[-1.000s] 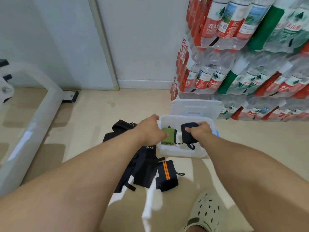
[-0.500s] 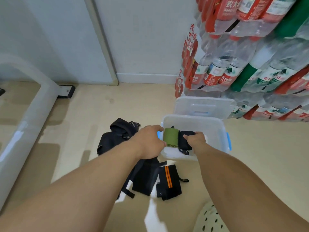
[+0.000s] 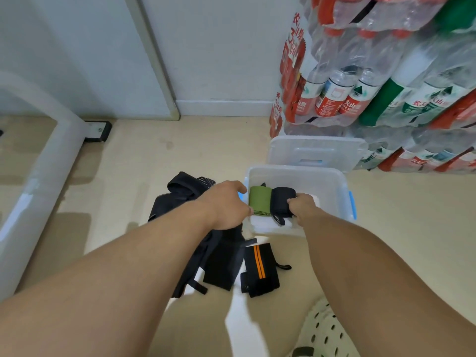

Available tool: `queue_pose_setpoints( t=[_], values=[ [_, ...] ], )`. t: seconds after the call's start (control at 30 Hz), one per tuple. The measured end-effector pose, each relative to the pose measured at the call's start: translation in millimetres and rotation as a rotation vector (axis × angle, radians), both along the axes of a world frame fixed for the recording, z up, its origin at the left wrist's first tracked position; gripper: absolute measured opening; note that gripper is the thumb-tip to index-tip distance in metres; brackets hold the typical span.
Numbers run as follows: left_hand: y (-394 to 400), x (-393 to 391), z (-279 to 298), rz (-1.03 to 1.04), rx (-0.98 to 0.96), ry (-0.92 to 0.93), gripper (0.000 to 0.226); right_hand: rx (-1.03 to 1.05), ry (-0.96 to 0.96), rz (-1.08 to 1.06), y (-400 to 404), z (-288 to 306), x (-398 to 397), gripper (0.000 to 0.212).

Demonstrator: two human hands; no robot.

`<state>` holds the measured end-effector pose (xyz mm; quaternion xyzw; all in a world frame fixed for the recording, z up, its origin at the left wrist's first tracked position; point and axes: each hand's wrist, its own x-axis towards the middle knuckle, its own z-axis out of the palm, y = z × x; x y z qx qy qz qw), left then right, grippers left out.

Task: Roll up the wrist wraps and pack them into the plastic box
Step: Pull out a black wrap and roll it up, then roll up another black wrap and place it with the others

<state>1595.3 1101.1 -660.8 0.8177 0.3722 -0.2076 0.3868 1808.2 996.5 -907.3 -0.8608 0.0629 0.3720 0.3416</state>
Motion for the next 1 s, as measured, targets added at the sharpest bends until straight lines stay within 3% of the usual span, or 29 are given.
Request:
queue_pose_setpoints(
  t=[0.3,0.5,0.73,0.83,1.0],
  values=[
    [15.9,-29.9,20.7,0.016,0.076,-0.011,0.05,0.017,-0.105,0.054,0.1,44.3,-6.4,0.044],
    [19.9,-57.1,44.2,0.013,0.114,-0.036,0.055,0.133,-0.327,0.206,22.3,87.7,-40.1,0.035],
    [31.8,-100.5,58.6,0.049,0.123,-0.066,0.05,0.299,-0.414,0.612,59.4,111.3,-150.3,0.017],
    [43.2,-123.9,60.5,0.087,0.138,-0.072,0.049,0.275,-0.341,0.801,72.3,101.6,-189.8,0.03],
    [65.3,-164.3,57.7,0.186,0.109,-0.063,0.049,0.157,-0.334,1.082,89.3,86.7,-230.5,0.073]
  ],
)
